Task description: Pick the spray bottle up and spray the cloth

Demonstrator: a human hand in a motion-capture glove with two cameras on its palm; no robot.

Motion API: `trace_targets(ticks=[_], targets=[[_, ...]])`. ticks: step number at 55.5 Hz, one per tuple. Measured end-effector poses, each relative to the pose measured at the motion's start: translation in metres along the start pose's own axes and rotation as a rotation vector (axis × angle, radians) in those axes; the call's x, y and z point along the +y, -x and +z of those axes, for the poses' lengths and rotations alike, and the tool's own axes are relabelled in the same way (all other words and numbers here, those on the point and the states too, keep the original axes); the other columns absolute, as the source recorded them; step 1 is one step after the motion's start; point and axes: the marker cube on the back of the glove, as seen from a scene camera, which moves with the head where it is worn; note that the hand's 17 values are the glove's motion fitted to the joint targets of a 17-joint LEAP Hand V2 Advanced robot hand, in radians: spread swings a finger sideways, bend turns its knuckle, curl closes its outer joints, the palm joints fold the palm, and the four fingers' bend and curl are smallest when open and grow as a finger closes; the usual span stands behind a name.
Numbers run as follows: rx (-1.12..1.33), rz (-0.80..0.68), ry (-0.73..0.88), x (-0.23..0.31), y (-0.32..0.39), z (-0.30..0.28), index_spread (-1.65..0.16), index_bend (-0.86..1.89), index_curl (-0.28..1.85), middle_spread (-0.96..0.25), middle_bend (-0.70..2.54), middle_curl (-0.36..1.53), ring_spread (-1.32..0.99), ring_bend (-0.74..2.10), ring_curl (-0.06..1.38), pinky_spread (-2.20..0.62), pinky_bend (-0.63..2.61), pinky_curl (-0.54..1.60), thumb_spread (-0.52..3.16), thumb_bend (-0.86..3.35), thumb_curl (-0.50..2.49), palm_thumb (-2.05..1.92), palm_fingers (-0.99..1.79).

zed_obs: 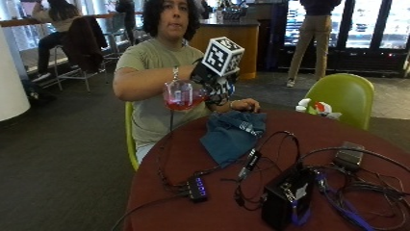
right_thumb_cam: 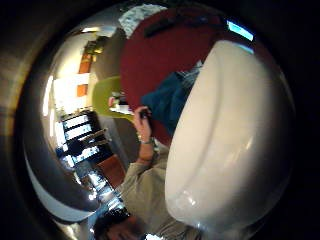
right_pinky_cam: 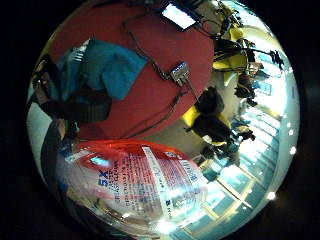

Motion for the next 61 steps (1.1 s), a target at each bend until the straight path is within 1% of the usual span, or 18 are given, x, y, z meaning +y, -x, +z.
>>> trace_targets(ticks=[7, 11, 16, 21, 27, 32, 38, 44, 54, 61], targets=[[0.109, 0.061, 0.123, -0.035, 0.008, 0.037, -0.26, 0.34, 0.56, -0.16, 0.6, 0.55, -0.18, 0.58, 0.49, -0.25, 0.43, 0.44, 0.23, -0.03, 0.71, 1.02, 1.32], [0.144, 0.048, 0.159, -0.043, 0.014, 0.057, -0.26, 0.35, 0.56, -0.16, 0.6, 0.55, -0.18, 0.58, 0.49, -0.25, 0.42, 0.44, 0.22, -0.03, 0.72, 1.02, 1.32], [0.139, 0.01, 0.164, -0.047, 0.02, 0.072, -0.26, 0.35, 0.57, -0.16, 0.6, 0.55, -0.18, 0.58, 0.49, -0.25, 0.42, 0.44, 0.21, -0.03, 0.72, 1.03, 1.32], [0.07, -0.015, 0.133, -0.047, 0.022, 0.063, -0.26, 0.35, 0.58, -0.16, 0.6, 0.55, -0.18, 0.58, 0.49, -0.25, 0.42, 0.44, 0.2, -0.03, 0.73, 1.02, 1.32], [-0.086, -0.063, 0.016, -0.041, 0.027, 0.029, -0.26, 0.35, 0.58, -0.16, 0.6, 0.55, -0.18, 0.58, 0.49, -0.25, 0.42, 0.44, 0.19, -0.03, 0.74, 1.02, 1.33], [-0.256, -0.149, -0.1, -0.034, 0.032, -0.004, -0.26, 0.36, 0.58, -0.16, 0.6, 0.55, -0.18, 0.57, 0.49, -0.25, 0.41, 0.44, 0.18, -0.03, 0.74, 1.03, 1.33], [-0.498, -0.258, -0.287, -0.032, 0.038, -0.04, -0.26, 0.36, 0.59, -0.16, 0.6, 0.55, -0.18, 0.58, 0.5, -0.25, 0.41, 0.44, 0.17, -0.03, 0.75, 1.02, 1.33], [-0.79, -0.381, -0.451, -0.037, 0.059, -0.063, -0.26, 0.36, 0.59, -0.16, 0.61, 0.55, -0.18, 0.58, 0.5, -0.26, 0.41, 0.44, 0.16, -0.03, 0.75, 1.02, 1.34], [-1.179, -0.549, -0.592, -0.074, 0.103, -0.064, -0.26, 0.37, 0.59, -0.16, 0.62, 0.55, -0.18, 0.59, 0.5, -0.26, 0.41, 0.44, 0.14, -0.03, 0.76, 1.02, 1.35], [-1.305, -0.589, -0.649, -0.111, 0.146, -0.047, -0.26, 0.38, 0.6, -0.16, 0.62, 0.55, -0.17, 0.59, 0.5, -0.27, 0.42, 0.45, 0.13, -0.03, 0.76, 1.02, 1.34]])
